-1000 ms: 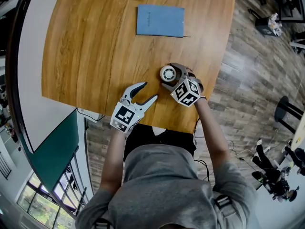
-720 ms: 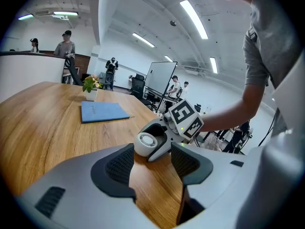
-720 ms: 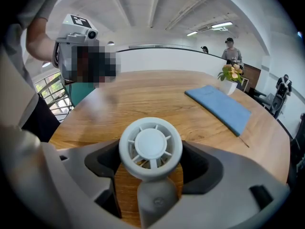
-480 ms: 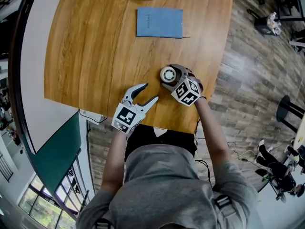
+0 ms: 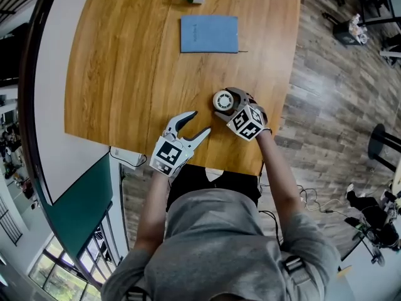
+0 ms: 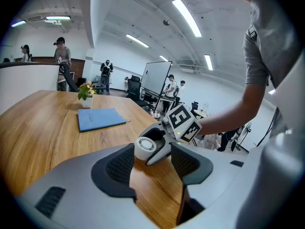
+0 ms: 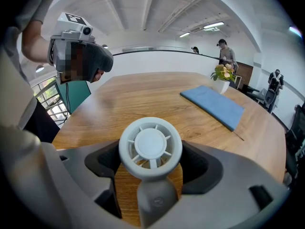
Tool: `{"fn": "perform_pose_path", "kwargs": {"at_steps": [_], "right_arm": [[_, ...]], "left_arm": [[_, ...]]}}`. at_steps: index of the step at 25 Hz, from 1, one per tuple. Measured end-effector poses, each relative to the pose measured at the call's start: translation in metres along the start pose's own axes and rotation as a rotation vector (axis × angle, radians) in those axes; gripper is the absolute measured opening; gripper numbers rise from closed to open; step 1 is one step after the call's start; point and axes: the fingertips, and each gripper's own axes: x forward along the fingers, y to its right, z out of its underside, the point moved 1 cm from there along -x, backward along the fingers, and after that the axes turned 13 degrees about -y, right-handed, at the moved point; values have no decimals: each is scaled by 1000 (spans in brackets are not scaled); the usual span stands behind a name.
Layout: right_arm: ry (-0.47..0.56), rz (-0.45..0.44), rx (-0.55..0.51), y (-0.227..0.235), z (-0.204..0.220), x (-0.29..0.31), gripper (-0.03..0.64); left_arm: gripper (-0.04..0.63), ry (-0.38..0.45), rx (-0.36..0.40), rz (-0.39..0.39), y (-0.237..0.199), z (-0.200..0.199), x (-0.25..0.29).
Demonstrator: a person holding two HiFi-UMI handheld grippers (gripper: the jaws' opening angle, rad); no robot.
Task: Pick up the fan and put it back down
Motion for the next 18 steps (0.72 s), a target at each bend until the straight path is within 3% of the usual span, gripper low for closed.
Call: {"fn": "perform_pose_path", "kwargs": {"at_steps": [5, 18], "right_arm": [[14, 30, 30, 3, -3, -10, 377], [78, 121, 65, 4, -17, -48, 377]], "left_arm": [[251, -51, 22, 17, 7, 2, -3], [250, -11, 97, 20, 20, -18, -21]]}}
